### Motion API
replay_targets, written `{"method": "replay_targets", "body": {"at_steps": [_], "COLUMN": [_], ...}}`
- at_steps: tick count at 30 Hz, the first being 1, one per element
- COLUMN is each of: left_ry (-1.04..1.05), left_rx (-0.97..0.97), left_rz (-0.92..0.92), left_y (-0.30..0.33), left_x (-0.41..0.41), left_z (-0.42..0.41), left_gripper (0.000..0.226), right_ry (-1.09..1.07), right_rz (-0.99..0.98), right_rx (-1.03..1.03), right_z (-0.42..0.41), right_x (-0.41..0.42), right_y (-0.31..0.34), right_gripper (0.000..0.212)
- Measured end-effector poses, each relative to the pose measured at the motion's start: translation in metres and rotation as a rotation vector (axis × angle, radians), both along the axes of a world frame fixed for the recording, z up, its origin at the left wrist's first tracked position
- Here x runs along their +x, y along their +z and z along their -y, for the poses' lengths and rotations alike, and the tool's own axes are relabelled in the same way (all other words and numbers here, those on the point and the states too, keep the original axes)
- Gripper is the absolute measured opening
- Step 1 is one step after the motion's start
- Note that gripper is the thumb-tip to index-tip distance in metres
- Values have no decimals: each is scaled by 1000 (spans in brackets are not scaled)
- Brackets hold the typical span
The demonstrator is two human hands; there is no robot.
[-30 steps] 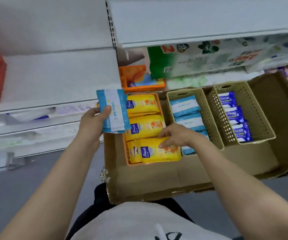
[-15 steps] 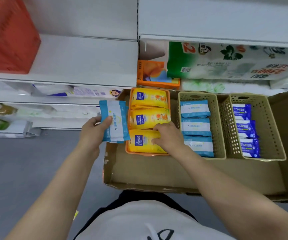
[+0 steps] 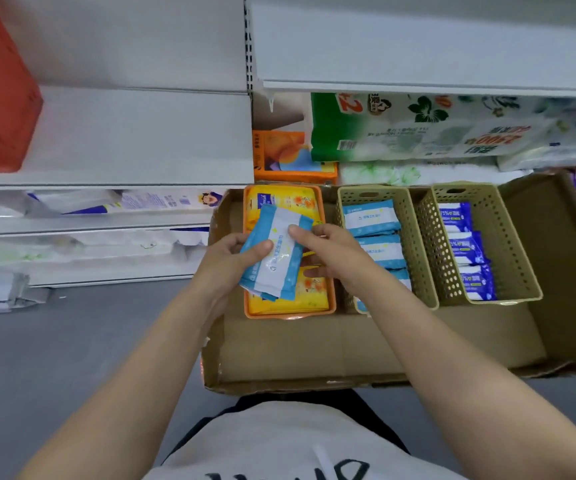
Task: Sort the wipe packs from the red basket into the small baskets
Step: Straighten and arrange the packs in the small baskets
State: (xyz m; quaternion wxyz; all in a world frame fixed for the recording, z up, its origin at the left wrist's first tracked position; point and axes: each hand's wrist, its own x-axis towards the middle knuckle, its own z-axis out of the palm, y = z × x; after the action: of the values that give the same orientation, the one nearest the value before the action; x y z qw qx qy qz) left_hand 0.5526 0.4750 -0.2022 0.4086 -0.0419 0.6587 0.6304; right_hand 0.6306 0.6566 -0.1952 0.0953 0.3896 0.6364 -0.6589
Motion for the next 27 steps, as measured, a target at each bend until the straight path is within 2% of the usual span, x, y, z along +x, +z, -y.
{"method": "replay_targets", "body": {"at_steps": [2, 5, 10, 14, 17, 20, 25, 27], "left_ry": [-31, -42, -62, 23, 83, 160, 322, 413], "left_rx": [7, 42, 28, -69, -78, -72, -73, -99], "left_rz": [0, 39, 64, 3, -14, -12, -6, -14], "left_y": [2, 3, 2, 4, 2, -1, -7, -10], "left_x": [3, 9, 19, 32, 43, 53, 75, 81], "left_z": [-16, -36, -77, -119, -150, -178, -197, -192], "left_gripper": [68, 60, 46, 44, 44, 43, 23, 25], "right_ry": [13, -118, -172, 63, 187, 349, 345, 332], "right_rz": [-49, -119, -75, 30, 11, -13, -83, -105], "right_rx": [-36, -3, 47, 206, 33, -9, -1, 36], "right_z": [-4, -14, -60, -117, -162, -194, -228, -241], "right_x": [4, 14, 31, 41, 49, 55, 59, 59], "right_y": [5, 0, -13, -9, -6, -8, -16, -20], "right_gripper": [48, 46, 46, 53, 60, 49, 51, 43]}}
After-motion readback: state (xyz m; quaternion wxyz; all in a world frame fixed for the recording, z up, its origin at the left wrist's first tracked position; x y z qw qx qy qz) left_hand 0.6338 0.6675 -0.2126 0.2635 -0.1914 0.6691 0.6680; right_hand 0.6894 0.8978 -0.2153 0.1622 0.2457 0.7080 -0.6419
